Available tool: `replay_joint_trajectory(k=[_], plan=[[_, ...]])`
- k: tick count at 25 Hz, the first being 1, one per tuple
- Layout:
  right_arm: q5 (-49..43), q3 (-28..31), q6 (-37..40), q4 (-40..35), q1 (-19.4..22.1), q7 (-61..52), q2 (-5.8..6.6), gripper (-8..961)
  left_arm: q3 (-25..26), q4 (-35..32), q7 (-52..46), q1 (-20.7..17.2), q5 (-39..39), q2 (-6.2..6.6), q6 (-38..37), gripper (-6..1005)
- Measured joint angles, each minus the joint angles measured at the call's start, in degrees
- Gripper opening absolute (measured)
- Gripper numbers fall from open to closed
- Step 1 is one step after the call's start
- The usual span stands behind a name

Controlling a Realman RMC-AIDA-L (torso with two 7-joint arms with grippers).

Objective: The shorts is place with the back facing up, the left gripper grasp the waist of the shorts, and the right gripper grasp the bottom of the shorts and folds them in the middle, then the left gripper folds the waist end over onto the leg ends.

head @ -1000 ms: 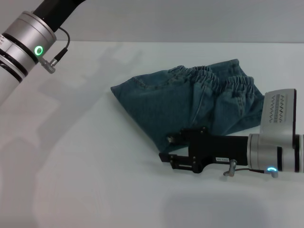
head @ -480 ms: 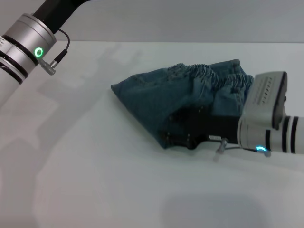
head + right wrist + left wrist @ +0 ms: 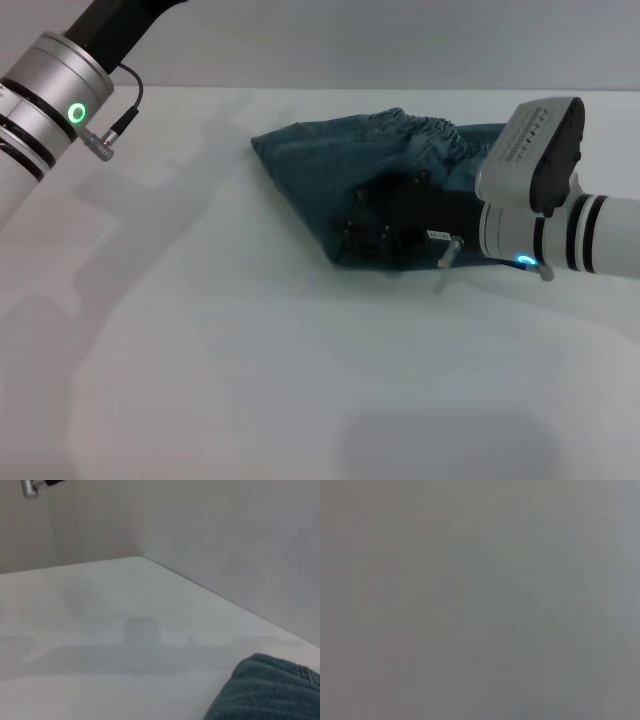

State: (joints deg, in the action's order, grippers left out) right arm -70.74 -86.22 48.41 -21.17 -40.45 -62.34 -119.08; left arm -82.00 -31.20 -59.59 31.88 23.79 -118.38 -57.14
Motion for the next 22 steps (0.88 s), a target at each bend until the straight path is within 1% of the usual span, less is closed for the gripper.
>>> replay_joint_trajectory(k=[4,7,9,12,15,18,22], plan=[[0.2,-0.4,1.0,-0.7,0.1,0.0,-0.01,567,0.0,0.3,0.1,0.0,-0.1,0.00,0.0,825],[0.1,-0.5,5.4,-1.7,1.8,0.4,0.07,567,0.0,0.8,0.1,0.0,-0.2,0.02,-0.1,821],[0.1,-0.1,9.5,-3.5,3.9,0.8,0.25,567,0.1,1.2,0.1,-0.1,-0.4,0.05,-0.1,819],[0.5,1.1,13.4,-7.3,7.5,1.5,0.33,568,0.6,1.9,0.2,-0.2,-0.5,0.06,-0.3,816],[2.2,4.5,16.6,-10.3,11.3,4.4,0.15,568,1.2,3.0,0.5,-0.3,-0.5,0.08,-1.4,812],[10.3,8.7,21.0,-10.0,14.6,10.5,0.14,568,1.7,3.6,1.6,-0.9,-0.5,0.09,-3.4,809],[23.9,15.1,27.0,-6.5,18.4,19.7,0.21,568,3.2,3.7,5.7,-3.6,-0.9,-0.14,-7.7,804]])
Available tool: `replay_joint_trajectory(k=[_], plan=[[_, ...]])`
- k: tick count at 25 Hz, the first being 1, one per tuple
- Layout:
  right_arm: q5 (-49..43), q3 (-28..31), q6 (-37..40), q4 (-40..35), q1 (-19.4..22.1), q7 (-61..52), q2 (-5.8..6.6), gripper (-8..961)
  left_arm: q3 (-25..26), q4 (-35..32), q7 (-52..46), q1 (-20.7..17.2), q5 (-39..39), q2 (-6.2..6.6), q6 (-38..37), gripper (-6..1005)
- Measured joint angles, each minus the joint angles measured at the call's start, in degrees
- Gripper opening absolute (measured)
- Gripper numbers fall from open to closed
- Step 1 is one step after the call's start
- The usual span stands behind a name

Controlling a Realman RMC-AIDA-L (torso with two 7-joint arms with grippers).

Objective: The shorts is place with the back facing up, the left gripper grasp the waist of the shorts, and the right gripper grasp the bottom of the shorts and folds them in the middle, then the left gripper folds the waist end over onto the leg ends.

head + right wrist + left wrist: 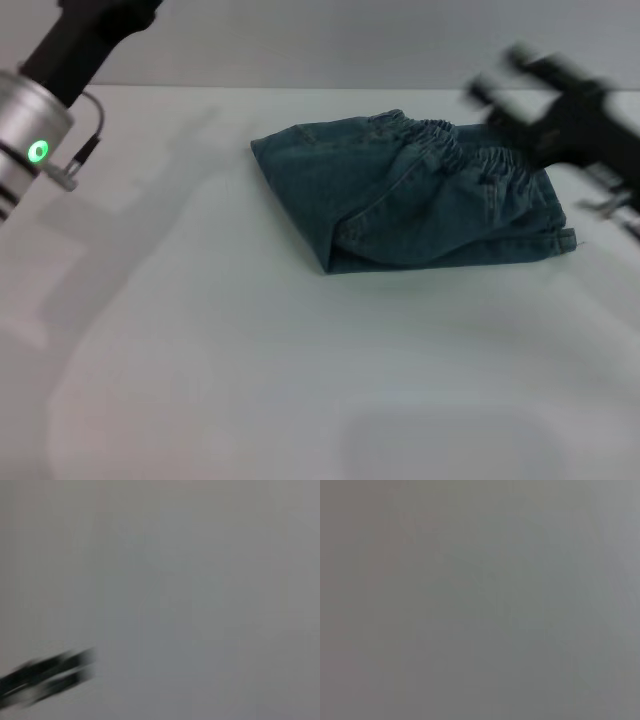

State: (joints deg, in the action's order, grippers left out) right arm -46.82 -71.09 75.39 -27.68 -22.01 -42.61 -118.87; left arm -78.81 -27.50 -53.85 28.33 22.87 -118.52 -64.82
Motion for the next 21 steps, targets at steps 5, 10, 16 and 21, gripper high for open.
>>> replay_joint_trajectory(k=[5,10,16,21], plan=[[14.6,9.2,7.3,8.2,2.5,13.1,-0.01,567,0.4,2.7,6.4,-3.7,-6.2,-0.10,-6.6,783],[28.2,15.7,10.5,15.7,3.3,24.5,-0.14,567,0.5,9.2,12.3,-5.2,-14.4,-0.12,-14.4,764],[40.8,18.1,10.6,20.5,2.5,30.7,-0.14,567,0.5,14.0,15.5,-8.0,-21.5,-0.12,-17.6,764],[42.1,18.2,10.2,21.6,1.5,30.8,-0.05,568,0.5,14.7,15.5,-8.6,-22.2,-0.11,-17.6,764]])
